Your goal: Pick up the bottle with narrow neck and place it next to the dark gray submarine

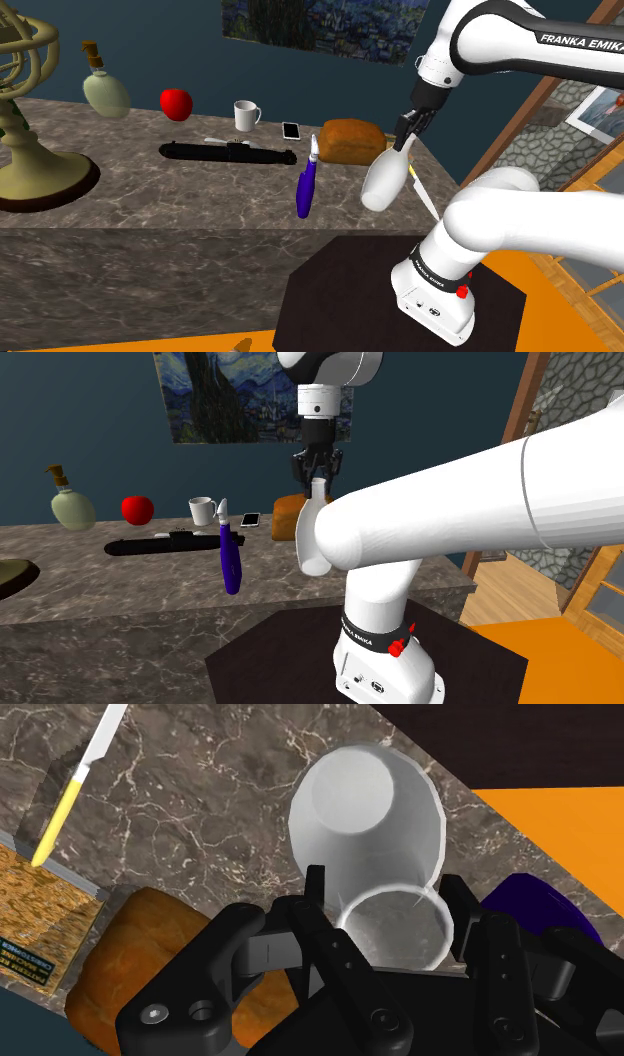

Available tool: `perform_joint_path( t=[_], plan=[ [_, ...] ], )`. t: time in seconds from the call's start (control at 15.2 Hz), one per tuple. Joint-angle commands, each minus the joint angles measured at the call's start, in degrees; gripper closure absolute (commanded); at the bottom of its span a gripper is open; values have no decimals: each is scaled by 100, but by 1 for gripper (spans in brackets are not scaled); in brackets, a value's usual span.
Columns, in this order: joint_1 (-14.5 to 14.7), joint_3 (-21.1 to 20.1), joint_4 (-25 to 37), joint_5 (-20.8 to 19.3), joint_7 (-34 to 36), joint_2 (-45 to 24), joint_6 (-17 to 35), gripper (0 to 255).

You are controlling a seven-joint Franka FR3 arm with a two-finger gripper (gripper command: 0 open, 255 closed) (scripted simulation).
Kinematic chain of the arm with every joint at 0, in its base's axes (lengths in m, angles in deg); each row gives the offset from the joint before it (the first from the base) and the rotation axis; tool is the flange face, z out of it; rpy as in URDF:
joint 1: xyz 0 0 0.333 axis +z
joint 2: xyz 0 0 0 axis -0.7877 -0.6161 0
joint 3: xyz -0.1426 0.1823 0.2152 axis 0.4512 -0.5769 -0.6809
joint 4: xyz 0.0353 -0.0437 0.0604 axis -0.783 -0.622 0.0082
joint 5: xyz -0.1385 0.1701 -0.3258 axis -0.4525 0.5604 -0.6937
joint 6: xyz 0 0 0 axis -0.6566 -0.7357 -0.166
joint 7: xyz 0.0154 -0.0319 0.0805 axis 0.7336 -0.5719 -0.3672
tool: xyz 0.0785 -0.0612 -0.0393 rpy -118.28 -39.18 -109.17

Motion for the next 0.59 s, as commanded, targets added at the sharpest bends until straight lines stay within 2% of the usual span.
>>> perform_joint_path(
  t=[0.0,0.53],
  plan=[
    [6,-9,163,12,-14,-16,-144,255],
    [55,-88,832,95,-17,-146,-683,255]
  ],
)
